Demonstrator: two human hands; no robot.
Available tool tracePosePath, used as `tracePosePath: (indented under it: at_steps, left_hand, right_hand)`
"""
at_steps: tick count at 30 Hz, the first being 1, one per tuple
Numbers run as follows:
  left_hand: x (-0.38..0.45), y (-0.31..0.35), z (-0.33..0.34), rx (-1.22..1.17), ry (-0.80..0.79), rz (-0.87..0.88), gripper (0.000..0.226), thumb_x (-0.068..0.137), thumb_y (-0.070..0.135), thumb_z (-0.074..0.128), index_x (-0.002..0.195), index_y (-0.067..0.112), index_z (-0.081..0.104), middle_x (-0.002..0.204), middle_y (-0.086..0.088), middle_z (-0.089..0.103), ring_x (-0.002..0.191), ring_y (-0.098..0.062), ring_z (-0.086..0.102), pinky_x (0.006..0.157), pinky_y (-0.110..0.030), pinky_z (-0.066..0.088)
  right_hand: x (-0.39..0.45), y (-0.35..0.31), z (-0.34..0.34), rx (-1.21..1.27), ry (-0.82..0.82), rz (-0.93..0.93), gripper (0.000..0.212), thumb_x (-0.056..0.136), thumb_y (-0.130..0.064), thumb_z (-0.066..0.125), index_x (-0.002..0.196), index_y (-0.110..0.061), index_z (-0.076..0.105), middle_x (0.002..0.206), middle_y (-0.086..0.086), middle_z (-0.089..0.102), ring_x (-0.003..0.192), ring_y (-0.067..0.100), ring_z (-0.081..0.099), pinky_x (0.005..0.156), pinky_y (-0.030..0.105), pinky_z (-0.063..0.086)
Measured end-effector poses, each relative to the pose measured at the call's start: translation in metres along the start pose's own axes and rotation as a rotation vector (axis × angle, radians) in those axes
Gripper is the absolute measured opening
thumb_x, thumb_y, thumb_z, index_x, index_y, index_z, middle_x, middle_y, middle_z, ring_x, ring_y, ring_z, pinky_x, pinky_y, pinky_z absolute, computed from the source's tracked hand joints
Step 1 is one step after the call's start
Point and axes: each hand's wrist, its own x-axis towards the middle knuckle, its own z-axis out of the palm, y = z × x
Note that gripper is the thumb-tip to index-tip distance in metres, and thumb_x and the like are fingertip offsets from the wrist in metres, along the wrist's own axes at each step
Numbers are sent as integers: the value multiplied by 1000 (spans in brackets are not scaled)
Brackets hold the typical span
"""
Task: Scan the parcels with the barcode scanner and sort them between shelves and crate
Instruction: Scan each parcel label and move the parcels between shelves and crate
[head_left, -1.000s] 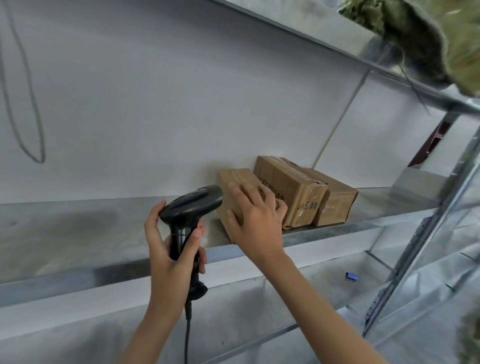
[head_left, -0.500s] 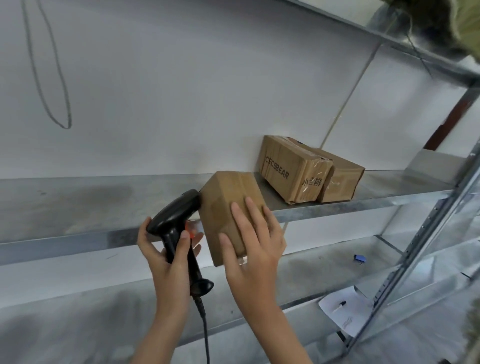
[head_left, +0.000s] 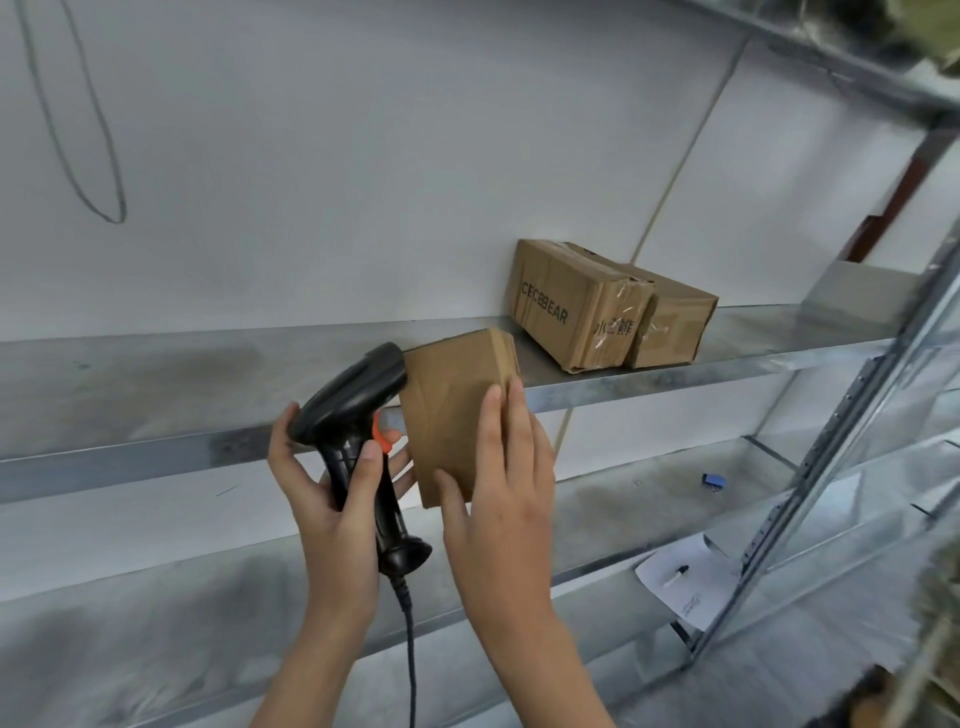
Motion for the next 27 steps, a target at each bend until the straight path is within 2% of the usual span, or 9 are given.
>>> tracePosePath:
  at_steps: [3,7,11,14,18,20,22,24,27]
  left_hand:
    - [-2,-2,4,4,-30,-16,66,95,12,60,149,32,29,125,5,66,115,-27,67,104,-54,49]
    - [-5,1,12,4,-86,-13,59,100,0,51,143,33,28,104,21,73,101,-17,73,94,-30,57]
    - [-5,-7,9,-31,-72,-126,58,101,5,53,145,33,30,112,10,75,108,-26,71,103,-52,50]
    - [-9,-17,3,-88,-50,-243,58,97,11,57,145,36,35,132,-3,65,105,-17,72,94,-51,54]
    - [-20,-21,-2,-40,-53,-244,59,97,12,58,144,40,35,137,3,59,111,-19,70,101,-54,50]
    - [-28,-22,-4,-16,-57,-233,61,99,11,56,147,38,31,140,2,58,109,-19,71,104,-56,48]
    - [-38,-22,-6,6,-70,-222,62,99,9,55,148,37,30,132,9,63,109,-19,71,104,-56,49]
    - [-49,-21,-7,16,-80,-212,63,98,8,55,148,36,29,121,18,68,110,-19,70,102,-52,50]
    - [-64,-18,-7,23,-122,-182,65,94,11,58,147,36,30,124,11,67,109,-20,71,99,-42,55]
  right_hand:
    - [1,6,1,-59,-59,42,107,77,-48,79,156,-11,18,163,15,19,142,33,31,113,42,28]
    - [3,16,2,42,-34,99,88,81,-48,64,155,-17,29,165,9,17,137,33,37,110,46,40]
    - [-10,26,-6,344,-54,227,76,80,-48,59,151,-48,32,164,-16,14,137,9,25,104,18,32]
    - [-26,27,-17,502,-139,330,71,78,-51,55,143,-65,30,160,-31,9,142,0,19,103,3,24]
    - [-47,33,-23,465,-241,390,72,88,-43,65,148,-56,29,161,-26,17,147,-7,16,124,30,17]
    - [-52,35,-29,464,-261,441,74,92,-28,70,148,-47,27,158,-22,28,135,-23,19,120,15,18]
    - [-56,34,-36,455,-271,462,80,92,-23,71,147,-49,19,159,-17,29,132,-24,23,108,-1,19]
    - [-61,31,-39,457,-291,470,99,87,-28,76,147,-57,2,161,-20,18,135,-15,24,104,-3,23]
    - [-71,31,-39,423,-291,443,126,74,-38,85,142,-66,-17,158,-32,-5,134,-20,12,92,-8,24]
